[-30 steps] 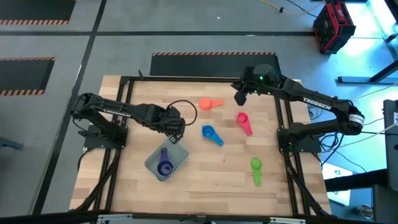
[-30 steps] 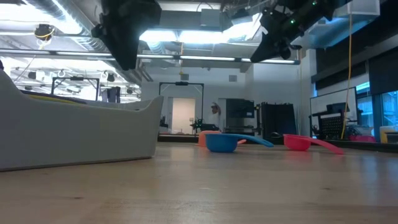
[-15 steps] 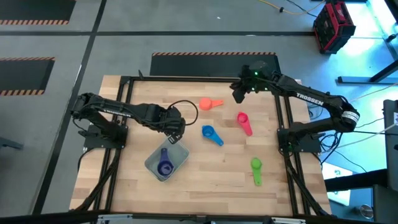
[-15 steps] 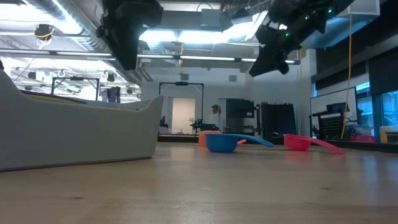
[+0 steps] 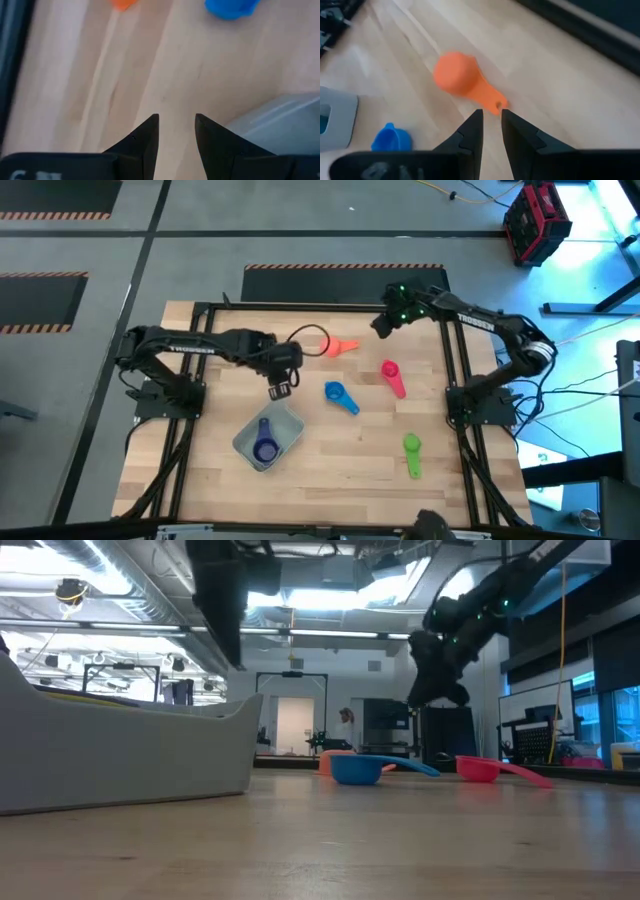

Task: Nest measuring cups in basket
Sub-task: Stack the orange measuring cup on the violet measuring cup in the gray bin

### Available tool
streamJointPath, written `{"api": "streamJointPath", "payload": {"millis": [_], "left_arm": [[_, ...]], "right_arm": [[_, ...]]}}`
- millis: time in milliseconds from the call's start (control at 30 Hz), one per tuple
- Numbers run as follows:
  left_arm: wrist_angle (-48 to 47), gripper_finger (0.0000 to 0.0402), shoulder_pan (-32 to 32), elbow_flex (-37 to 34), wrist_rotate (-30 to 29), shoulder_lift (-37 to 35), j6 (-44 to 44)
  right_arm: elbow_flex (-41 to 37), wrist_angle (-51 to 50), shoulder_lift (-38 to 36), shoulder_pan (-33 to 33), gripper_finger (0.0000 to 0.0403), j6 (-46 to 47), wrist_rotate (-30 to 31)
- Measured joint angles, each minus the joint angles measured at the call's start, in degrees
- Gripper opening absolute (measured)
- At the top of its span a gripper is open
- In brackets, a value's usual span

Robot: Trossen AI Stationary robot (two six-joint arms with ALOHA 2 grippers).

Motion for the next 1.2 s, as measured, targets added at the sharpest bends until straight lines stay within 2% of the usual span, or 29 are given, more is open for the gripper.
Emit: {"api": "streamJointPath", "payload": {"millis": [133,200,300,467,733,833,933,1200], "left_arm": [[8.9,0.012,3.5,-3.1,6.4,0.0,5.4],[12.3,0.012,4.8,-4.4,6.8,0.1,6.8],[15.5,0.012,6.9,-5.8,6.8,0.2,8.1],[16.1,0.012,9.4,-6.3,6.8,0.2,8.1],[17.0,0.0121,10.1,-6.3,6.8,0.2,8.1],[17.0,0.0121,10.1,-6.3,6.8,0.2,8.1],[17.0,0.0121,10.1,-6.3,6.8,0.2,8.1],[17.1,0.0121,10.1,-6.3,6.8,0.2,8.1]], "right_arm": [[0.0,-1.6,4.1,-2.7,0.0075,-0.1,-1.2],[0.0,-1.7,6.3,-3.7,0.0075,-0.1,-1.4],[0.0,-0.4,9.1,-4.7,0.0075,-0.1,-4.8],[0.0,2.2,13.5,-5.0,0.0075,0.0,-9.9],[0.0,6.4,19.2,-4.1,0.0075,1.6,-10.3],[0.0,9.1,20.8,-3.7,0.0075,3.2,-12.4],[0.0,11.1,21.7,-3.5,0.0075,4.5,-14.7],[0.0,12.7,23.2,-2.8,0.0075,5.7,-14.6]]}}
